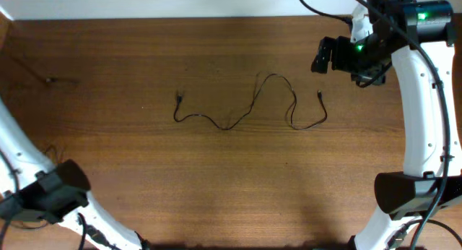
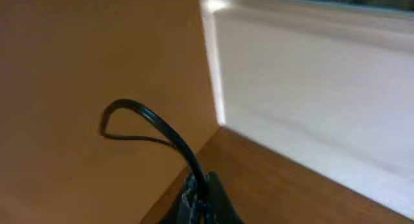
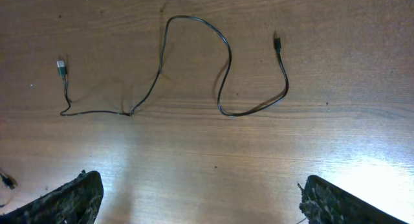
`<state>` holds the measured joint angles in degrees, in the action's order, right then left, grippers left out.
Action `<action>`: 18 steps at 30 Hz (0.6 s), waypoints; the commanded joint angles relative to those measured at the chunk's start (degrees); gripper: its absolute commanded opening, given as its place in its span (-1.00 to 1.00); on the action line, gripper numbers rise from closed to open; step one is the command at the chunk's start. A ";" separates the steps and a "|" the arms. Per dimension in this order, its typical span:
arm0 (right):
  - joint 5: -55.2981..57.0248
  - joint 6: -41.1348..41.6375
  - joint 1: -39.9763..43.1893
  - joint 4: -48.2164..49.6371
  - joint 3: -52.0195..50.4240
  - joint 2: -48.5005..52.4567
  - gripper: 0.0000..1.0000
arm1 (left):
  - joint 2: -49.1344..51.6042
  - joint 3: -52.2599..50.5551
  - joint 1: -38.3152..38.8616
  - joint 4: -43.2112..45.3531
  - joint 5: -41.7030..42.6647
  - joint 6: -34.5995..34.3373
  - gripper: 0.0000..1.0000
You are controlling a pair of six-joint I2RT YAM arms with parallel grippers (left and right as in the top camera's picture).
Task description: Untangle cables
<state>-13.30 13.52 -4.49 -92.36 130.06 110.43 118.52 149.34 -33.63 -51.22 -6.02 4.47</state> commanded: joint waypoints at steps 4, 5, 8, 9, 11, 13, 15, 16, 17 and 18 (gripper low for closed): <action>0.28 0.26 -0.04 0.22 -0.28 -0.44 0.98 | -0.13 -9.49 -8.37 2.95 7.34 -4.07 -0.70; 0.04 0.28 -0.04 0.22 -0.28 -0.44 0.98 | -0.11 -10.69 -8.44 3.02 7.28 -4.04 -0.51; -0.15 0.28 -0.04 -0.09 -0.28 -0.44 0.97 | -0.11 -14.67 -8.44 3.13 7.34 -4.04 0.28; -0.15 0.26 -0.04 -0.24 -0.28 -0.44 0.98 | -0.11 -15.23 -8.44 2.80 7.34 -4.07 0.81; -0.15 0.28 -0.04 -0.26 -0.28 -0.44 0.98 | -0.11 -15.32 -8.31 1.03 7.43 -4.04 0.99; -0.15 0.28 -0.04 -0.26 -0.28 -0.44 0.98 | -0.11 -15.34 -8.00 -3.39 7.39 -4.04 0.99; -0.15 0.28 -0.04 -0.24 -0.28 -0.44 0.98 | -0.11 -15.32 -7.34 -8.07 7.41 -5.03 0.99; -0.15 0.28 -0.04 -0.24 -0.28 -0.44 0.98 | -0.17 -15.32 -6.88 -8.96 8.37 -5.33 0.99; -0.15 0.28 -0.04 -0.24 -0.28 -0.44 0.98 | -0.57 -15.32 -6.08 -9.64 10.95 -5.29 0.99; -0.15 0.26 -0.04 -0.26 -0.26 -0.44 0.98 | -1.55 -15.32 -4.57 -10.58 13.70 -4.87 0.99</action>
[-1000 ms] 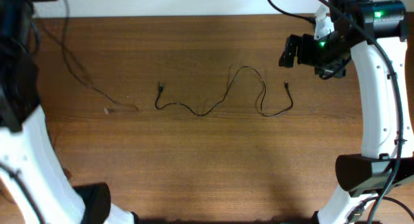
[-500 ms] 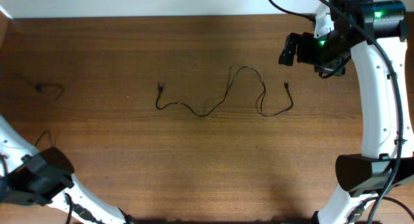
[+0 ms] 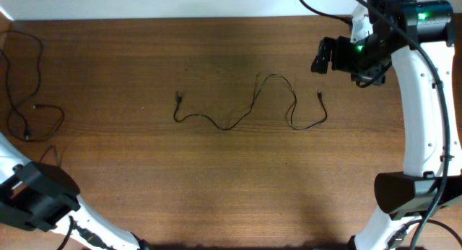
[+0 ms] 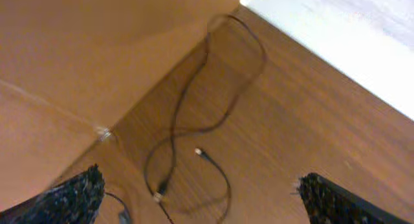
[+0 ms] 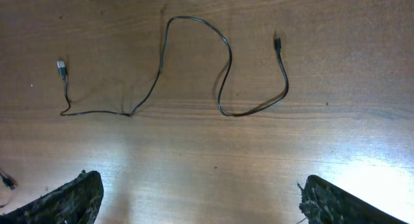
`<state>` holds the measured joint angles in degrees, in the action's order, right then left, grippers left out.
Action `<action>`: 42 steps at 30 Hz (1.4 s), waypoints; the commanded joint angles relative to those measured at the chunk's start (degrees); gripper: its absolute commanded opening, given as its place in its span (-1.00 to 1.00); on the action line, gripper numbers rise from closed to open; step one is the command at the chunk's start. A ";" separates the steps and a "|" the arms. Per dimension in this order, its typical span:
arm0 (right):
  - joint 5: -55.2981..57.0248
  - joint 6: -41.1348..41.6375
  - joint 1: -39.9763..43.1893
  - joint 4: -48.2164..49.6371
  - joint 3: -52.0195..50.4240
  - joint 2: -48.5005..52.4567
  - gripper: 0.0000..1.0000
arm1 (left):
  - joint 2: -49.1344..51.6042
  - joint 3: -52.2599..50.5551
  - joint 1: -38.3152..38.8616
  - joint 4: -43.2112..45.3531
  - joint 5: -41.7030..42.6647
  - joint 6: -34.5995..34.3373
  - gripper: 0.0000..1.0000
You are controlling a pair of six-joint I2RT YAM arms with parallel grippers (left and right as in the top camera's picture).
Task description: Untangle cables
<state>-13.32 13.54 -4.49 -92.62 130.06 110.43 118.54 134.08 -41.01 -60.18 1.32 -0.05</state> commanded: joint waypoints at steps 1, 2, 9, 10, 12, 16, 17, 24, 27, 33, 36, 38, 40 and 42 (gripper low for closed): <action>-0.13 0.26 -0.04 -0.11 -0.28 -0.44 0.98 | -2.60 -0.07 4.31 -2.49 7.37 -0.33 0.99; -0.13 0.26 -0.04 -0.20 -0.28 -0.44 0.98 | -3.45 -0.07 5.64 -3.17 7.91 -0.33 0.99; 1.62 0.48 0.70 -0.61 -0.28 -0.44 0.96 | -6.34 -0.17 31.45 -16.46 10.10 7.04 0.99; 1.64 0.66 1.57 -0.61 -0.28 -0.44 0.96 | -5.64 -0.17 35.26 -16.44 10.10 7.80 0.99; 2.21 1.99 4.74 -0.68 -0.26 -0.44 0.99 | -3.50 -0.17 43.67 -16.31 11.19 14.56 0.99; 1.99 1.77 11.52 -3.17 -0.26 -0.44 0.98 | 2.58 -0.17 56.37 -18.49 11.41 25.88 0.99; 1.99 1.73 12.50 -3.93 -0.28 -0.44 0.98 | 4.37 -0.17 58.71 -19.82 11.41 28.13 0.99; 2.01 1.70 13.14 -4.11 -0.28 -0.44 0.98 | 16.37 -0.17 67.14 -27.06 11.98 30.60 0.93; 2.01 1.70 13.14 -4.31 -0.28 -0.44 0.98 | 19.30 -0.17 68.63 -27.08 13.07 30.58 0.79; 2.01 1.70 13.14 -4.33 -0.28 -0.44 0.98 | 25.27 -0.17 70.66 -25.79 13.03 30.56 0.43; 2.01 1.68 13.14 -4.50 -0.28 -0.44 0.98 | 27.65 -0.20 70.82 -23.04 12.41 30.56 0.03; 1.99 0.39 13.14 -4.70 -0.28 -0.44 0.98 | 29.29 -0.20 70.82 -21.97 12.41 30.56 -0.05; 2.01 0.20 13.14 -4.70 -0.31 -0.44 0.98 | 30.49 -0.20 70.82 -21.49 12.39 30.56 -0.21; 1.99 0.20 13.14 -4.70 -0.31 -0.44 0.98 | 30.82 -0.20 70.82 -20.55 12.41 30.08 -0.61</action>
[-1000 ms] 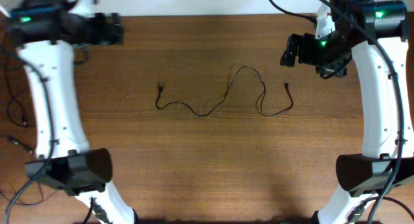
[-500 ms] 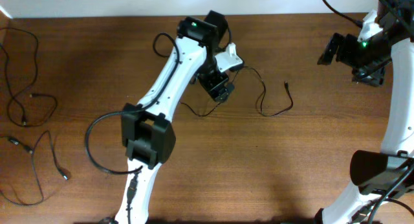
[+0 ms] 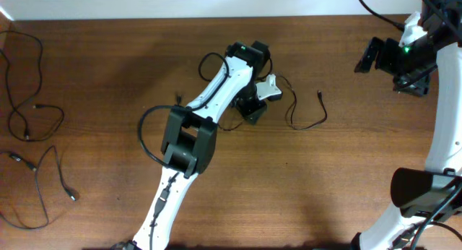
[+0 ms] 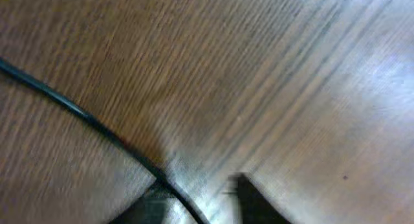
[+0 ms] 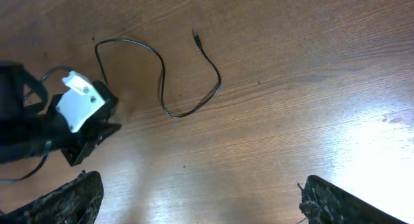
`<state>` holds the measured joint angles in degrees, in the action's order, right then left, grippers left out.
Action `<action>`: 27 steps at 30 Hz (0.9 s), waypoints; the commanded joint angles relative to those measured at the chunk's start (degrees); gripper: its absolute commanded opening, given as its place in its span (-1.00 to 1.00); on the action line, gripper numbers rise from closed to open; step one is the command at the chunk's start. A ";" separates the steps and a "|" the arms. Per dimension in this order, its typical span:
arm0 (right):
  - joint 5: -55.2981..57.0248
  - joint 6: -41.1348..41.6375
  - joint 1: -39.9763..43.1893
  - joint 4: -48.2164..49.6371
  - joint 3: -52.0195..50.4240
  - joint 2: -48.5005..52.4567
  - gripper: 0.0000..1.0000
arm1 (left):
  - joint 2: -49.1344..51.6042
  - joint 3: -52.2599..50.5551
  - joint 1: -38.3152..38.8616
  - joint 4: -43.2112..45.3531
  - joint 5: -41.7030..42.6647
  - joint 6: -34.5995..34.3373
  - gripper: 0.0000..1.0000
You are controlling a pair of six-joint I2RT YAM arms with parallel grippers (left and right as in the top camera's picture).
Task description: Untangle cables
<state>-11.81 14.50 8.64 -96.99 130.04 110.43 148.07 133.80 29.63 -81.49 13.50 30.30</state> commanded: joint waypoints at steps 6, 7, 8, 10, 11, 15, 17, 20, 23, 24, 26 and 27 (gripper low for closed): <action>0.50 -0.79 -1.27 -0.31 -0.28 -0.44 0.98 | -0.17 9.38 -1.11 0.55 0.28 -7.50 -1.00; 0.50 -0.79 -1.62 -0.31 -0.28 -0.44 0.98 | -1.03 14.03 -1.68 -0.63 0.26 -8.07 -1.00; 0.50 -0.79 -1.92 -0.31 -0.28 -0.44 0.98 | -1.66 18.18 -2.16 -1.64 0.26 -8.26 -1.00; 0.50 -0.79 -2.34 -0.33 -0.28 -0.44 0.98 | -3.28 27.43 -3.82 -3.52 0.22 -10.03 -1.00; 0.50 -0.79 -2.49 -0.33 -0.31 -0.44 0.98 | -4.72 34.34 -5.70 -4.28 0.02 -10.21 -1.00; 0.50 -1.03 -3.23 -0.33 -0.31 -0.44 0.98 | -9.64 45.94 -15.17 -2.80 -11.89 -21.20 -1.00; 0.48 -1.25 -3.56 -0.33 -0.31 -0.44 0.98 | -13.33 45.99 -22.99 -1.20 -12.94 -22.18 -1.00; 0.48 -1.22 -3.96 -0.33 -0.31 -0.44 0.98 | -15.72 45.99 -34.82 0.92 -12.90 -27.12 -1.00; 0.48 -1.20 -4.24 -0.17 -0.31 -0.44 0.98 | -15.85 45.59 -44.22 -0.50 -12.85 -31.71 -1.00; 0.48 -1.20 -4.24 -0.15 -0.31 -0.44 0.98 | -15.82 44.83 -47.32 -2.58 -12.85 -32.59 -1.00; 0.46 -1.20 -4.26 -0.15 -0.31 -0.44 0.98 | -15.82 42.82 -49.90 -5.51 -12.87 -32.70 -1.00; 0.44 -1.18 -4.26 -0.15 -0.31 -0.44 0.98 | -15.82 41.35 -50.71 -6.78 -13.16 -32.70 -0.92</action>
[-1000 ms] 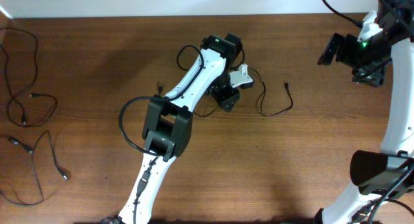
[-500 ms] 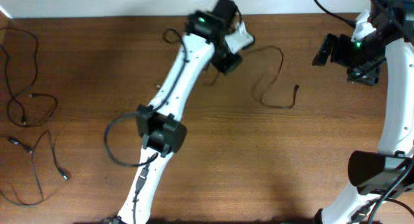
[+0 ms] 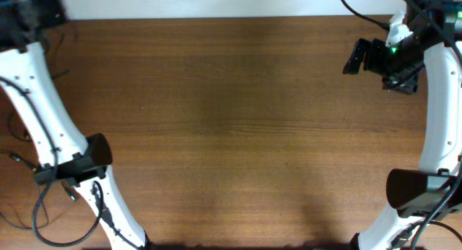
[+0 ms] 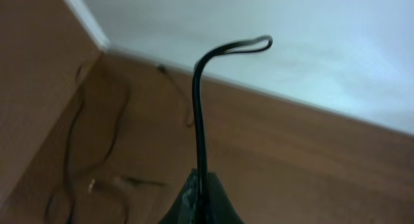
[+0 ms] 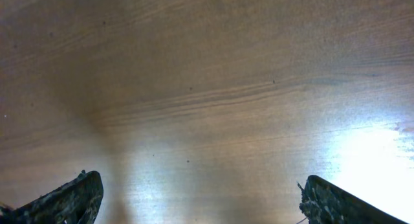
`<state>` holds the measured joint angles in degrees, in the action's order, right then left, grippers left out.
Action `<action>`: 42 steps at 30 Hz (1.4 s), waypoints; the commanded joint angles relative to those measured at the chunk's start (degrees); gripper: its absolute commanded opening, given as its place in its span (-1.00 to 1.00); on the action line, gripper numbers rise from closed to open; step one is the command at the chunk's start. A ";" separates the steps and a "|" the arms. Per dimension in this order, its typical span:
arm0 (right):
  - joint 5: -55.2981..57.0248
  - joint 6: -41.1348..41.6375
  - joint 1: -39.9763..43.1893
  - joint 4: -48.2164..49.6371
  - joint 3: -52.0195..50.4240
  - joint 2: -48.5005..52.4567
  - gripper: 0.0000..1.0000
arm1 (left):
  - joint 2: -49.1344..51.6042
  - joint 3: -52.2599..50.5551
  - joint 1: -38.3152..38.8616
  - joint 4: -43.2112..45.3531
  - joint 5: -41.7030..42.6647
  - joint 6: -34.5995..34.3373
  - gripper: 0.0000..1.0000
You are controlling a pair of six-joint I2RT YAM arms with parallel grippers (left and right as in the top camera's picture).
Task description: Untangle cables
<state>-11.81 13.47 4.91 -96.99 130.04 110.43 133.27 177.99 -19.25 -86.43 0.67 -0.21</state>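
Observation:
My left gripper (image 4: 202, 188) is shut on a thin black cable (image 4: 197, 107), which rises from the jaws and bends over in a small loop at its top. The left arm (image 3: 32, 69) reaches to the table's far left corner. Under the held cable, several other black cables (image 4: 97, 136) lie on the wood by the side wall. Bits of them show at the left edge in the overhead view (image 3: 13, 157). My right gripper (image 5: 197, 191) hangs open over bare wood at the far right, nothing between its fingers (image 5: 71, 198).
The wooden table (image 3: 231, 134) ends at a white wall (image 4: 291, 49) along the back and a brown side wall (image 4: 32, 68) on the left. The right arm's column (image 3: 437, 113) stands along the right edge.
The left arm has gone from the table's middle to the far left corner, shut on a black cable. The cable that lay in the middle is gone from there. The right arm shifted slightly left.
At first my left gripper held a cable by the left wall while another lay mid-table. Then the left gripper was open above cables lying at the left edge. Later it was down on the middle cable. Now it holds a cable at the far left corner.

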 commanded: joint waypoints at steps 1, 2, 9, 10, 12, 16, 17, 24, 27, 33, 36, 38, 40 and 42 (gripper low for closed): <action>0.42 -0.15 -0.52 -0.20 -0.31 -0.44 0.98 | -1.03 -5.99 -2.84 -2.40 -0.79 -2.16 -0.66; 0.22 -0.17 -0.52 -0.35 -0.31 -0.44 0.98 | -1.03 -7.80 -3.30 -2.38 -1.20 -2.16 -0.41; 0.07 -0.20 -3.15 -0.13 -0.31 -0.44 0.98 | -1.31 -20.44 -6.60 -1.09 -1.38 -2.21 0.99; 0.09 -0.20 -3.50 -0.13 -0.31 -0.44 0.98 | -1.95 -20.39 -6.71 -1.09 -0.28 -2.21 0.99; 0.09 -0.20 -3.80 -0.13 -0.31 -0.44 0.98 | -4.00 -20.24 -6.80 -1.01 3.32 -2.16 0.98; -2.49 -6.05 -4.55 -0.35 -0.22 -2.16 0.92 | -13.70 -19.80 -6.73 -1.03 13.05 -1.95 0.98; -2.25 -6.21 -4.57 -0.33 -0.15 -3.76 0.92 | -16.24 -19.80 -6.64 -1.33 15.67 -1.95 0.98; -0.98 -6.19 -4.48 -0.33 0.02 -20.02 0.98 | -25.20 -19.80 -6.27 -8.98 22.05 -1.95 0.98; -1.03 -6.16 -4.48 -0.33 0.02 -26.82 0.98 | -25.20 -19.85 -6.27 -10.27 22.05 -1.95 0.98; -2.69 -3.85 -4.52 -0.33 0.02 -33.00 0.98 | -25.20 -19.85 -6.27 -10.27 22.05 -1.95 0.98; 1.53 -6.27 -4.52 -0.33 -0.09 -32.74 0.98 | -25.20 -19.85 -6.27 -10.27 22.05 -1.95 0.99; 1.99 -8.66 -4.52 -0.33 -0.85 -32.09 0.98 | -25.20 -19.85 -6.27 -10.27 22.05 -1.95 0.98; 3.45 -9.25 -3.80 0.83 -2.69 -31.34 0.98 | -25.20 -19.85 -6.27 -10.27 22.05 -1.95 0.98; 3.54 -9.40 -3.76 8.55 -10.05 -33.86 0.98 | -25.18 -19.85 -6.27 -10.27 22.03 -1.95 0.98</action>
<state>-9.98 5.52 0.78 -93.36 126.02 78.11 107.81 158.34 -25.52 -96.64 22.11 -1.83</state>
